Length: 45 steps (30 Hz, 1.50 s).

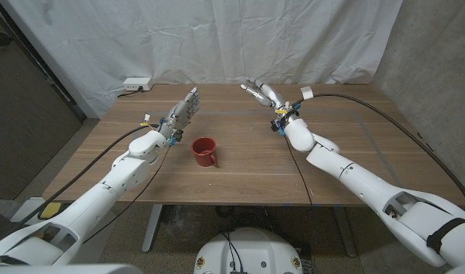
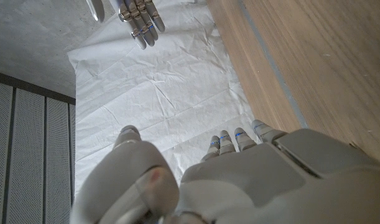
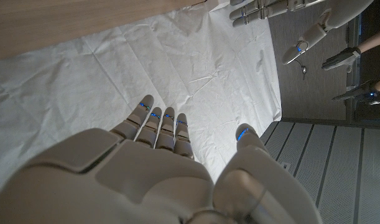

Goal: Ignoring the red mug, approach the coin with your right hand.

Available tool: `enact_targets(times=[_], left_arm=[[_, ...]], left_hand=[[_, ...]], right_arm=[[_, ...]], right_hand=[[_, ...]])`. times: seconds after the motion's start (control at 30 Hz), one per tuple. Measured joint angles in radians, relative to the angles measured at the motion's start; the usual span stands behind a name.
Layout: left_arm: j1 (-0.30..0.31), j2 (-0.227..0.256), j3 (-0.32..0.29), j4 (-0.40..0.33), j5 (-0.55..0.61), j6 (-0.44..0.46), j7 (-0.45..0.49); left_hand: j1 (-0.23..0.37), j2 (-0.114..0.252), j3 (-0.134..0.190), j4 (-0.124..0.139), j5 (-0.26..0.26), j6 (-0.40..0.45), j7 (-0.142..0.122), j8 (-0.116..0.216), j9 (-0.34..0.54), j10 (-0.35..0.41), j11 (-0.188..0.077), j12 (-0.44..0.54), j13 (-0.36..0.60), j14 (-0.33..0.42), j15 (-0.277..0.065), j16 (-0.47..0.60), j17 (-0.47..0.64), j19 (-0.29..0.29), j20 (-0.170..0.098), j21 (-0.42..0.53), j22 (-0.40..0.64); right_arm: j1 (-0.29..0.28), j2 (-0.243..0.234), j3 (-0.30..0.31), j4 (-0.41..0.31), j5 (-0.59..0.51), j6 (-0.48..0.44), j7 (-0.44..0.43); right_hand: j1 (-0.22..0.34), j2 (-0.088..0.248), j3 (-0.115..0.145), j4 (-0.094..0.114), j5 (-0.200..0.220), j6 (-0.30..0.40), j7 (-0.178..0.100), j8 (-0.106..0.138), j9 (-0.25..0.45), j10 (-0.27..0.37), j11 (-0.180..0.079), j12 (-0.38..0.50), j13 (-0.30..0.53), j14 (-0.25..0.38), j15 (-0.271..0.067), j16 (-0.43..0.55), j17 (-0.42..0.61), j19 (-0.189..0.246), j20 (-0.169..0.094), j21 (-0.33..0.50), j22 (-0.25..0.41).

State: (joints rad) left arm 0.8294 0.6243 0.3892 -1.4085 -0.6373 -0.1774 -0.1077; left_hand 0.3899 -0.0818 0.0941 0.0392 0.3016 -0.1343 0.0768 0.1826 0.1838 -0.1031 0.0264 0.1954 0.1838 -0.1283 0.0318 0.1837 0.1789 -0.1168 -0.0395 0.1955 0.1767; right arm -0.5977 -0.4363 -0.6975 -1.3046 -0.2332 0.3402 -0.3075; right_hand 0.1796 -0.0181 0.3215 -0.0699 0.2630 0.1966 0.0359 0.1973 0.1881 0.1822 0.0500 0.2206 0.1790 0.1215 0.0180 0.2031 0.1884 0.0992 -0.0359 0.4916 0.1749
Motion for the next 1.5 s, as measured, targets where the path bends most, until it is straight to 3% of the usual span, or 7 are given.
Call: enact_targets(times=[0.5,1.5], left_arm=[[0.022,0.007,0.0,-0.015,-0.002,-0.01,-0.007],[0.092,0.032,-0.015,-0.102,-0.003,-0.025,0.023]], left_hand=[[0.015,-0.009,-0.007,-0.007,0.0,-0.011,0.0,0.0,0.0,-0.006,0.005,0.0,0.0,-0.005,0.005,0.0,0.0,-0.002,0.002,0.0,0.003],[0.029,-0.013,-0.007,-0.015,0.0,0.006,0.002,0.007,0.0,0.004,0.007,0.0,0.0,0.008,0.018,0.0,0.0,-0.002,0.002,0.0,0.002]], right_arm=[[0.028,0.007,-0.051,0.018,-0.092,-0.03,-0.055],[0.023,-0.006,-0.102,-0.024,-0.194,-0.127,-0.1]], right_hand=[[0.0,0.0,0.0,0.0,-0.004,0.0,0.0,0.0,0.0,0.0,0.0,0.0,0.005,0.0,0.0,0.0,0.0,0.0,0.0,-0.004,0.0],[0.005,0.005,0.004,-0.004,-0.005,0.0,0.0,0.0,0.0,0.0,0.0,-0.008,0.005,-0.002,0.002,-0.004,0.0,0.005,-0.005,-0.015,0.0]])
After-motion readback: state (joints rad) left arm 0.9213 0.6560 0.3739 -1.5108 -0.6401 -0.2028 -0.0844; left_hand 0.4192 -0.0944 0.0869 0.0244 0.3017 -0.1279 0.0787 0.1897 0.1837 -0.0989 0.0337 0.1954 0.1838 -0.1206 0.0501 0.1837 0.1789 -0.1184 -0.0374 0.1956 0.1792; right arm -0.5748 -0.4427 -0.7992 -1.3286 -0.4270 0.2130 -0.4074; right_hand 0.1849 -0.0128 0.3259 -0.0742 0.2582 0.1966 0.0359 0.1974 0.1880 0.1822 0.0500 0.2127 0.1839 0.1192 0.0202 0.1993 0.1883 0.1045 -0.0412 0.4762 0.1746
